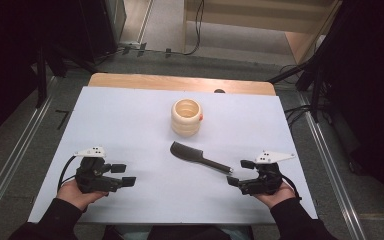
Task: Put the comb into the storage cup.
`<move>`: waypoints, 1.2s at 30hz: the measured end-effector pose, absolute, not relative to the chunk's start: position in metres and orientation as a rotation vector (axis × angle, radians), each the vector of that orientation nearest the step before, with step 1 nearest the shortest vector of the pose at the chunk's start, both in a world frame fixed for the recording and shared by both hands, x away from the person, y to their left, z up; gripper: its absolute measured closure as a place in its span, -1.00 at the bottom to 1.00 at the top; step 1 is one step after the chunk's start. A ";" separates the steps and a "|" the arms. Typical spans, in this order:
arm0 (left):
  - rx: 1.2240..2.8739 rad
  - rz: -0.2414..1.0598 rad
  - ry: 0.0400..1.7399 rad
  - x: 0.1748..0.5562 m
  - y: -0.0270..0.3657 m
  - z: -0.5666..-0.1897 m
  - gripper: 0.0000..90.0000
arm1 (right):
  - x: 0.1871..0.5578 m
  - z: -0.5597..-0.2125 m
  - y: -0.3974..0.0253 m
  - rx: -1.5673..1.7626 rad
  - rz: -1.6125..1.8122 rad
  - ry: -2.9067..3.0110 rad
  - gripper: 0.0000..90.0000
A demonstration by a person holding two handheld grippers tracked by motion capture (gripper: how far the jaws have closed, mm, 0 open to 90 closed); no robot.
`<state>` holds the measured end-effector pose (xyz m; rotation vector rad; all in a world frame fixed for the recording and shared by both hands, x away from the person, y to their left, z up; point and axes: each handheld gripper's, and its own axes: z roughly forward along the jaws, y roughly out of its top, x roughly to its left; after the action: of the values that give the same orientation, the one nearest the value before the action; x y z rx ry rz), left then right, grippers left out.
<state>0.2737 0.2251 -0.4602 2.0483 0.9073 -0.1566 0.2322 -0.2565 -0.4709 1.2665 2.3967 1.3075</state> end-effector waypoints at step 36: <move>2.063 -0.157 0.921 0.275 0.223 -0.462 -0.44 | 0.231 -0.470 -0.256 1.222 1.315 2.404 -0.66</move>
<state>0.2748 0.2233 -0.4625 2.0631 0.9206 -0.1566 0.2306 -0.2562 -0.4696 1.2224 2.4039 1.3153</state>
